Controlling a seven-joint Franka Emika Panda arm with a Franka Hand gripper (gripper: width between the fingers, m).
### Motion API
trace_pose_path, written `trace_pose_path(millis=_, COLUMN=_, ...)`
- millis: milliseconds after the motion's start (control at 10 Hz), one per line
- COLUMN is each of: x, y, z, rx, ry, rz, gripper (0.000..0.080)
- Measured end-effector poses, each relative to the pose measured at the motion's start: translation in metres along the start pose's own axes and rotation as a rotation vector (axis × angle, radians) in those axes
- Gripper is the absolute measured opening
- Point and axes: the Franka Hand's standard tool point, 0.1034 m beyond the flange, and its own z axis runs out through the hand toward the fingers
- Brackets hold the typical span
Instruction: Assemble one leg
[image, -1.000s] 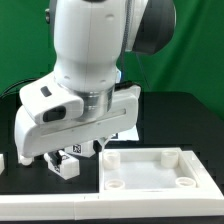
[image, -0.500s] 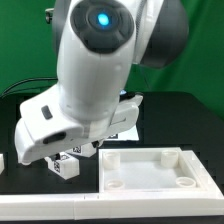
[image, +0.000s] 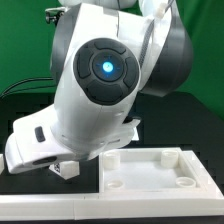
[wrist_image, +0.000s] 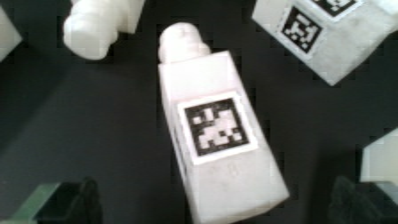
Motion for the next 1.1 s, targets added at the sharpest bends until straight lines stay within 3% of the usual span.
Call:
trace_pose_path(millis=300, x=0.004, y=0.004, z=0.005, rx=-0.015, ry=0.018, rz=0.001, gripper=0.0648)
trace_pose_path(millis=700, x=0.004, y=0.002, z=0.025, rx=-0.011, ry=0.005, rz=-0.003, gripper=0.0648)
trace_pose_path(millis=1100, x=0.004, y=0.002, z=0.027, rx=-0.009, ry=0.001, rz=-0.005, gripper=0.0648)
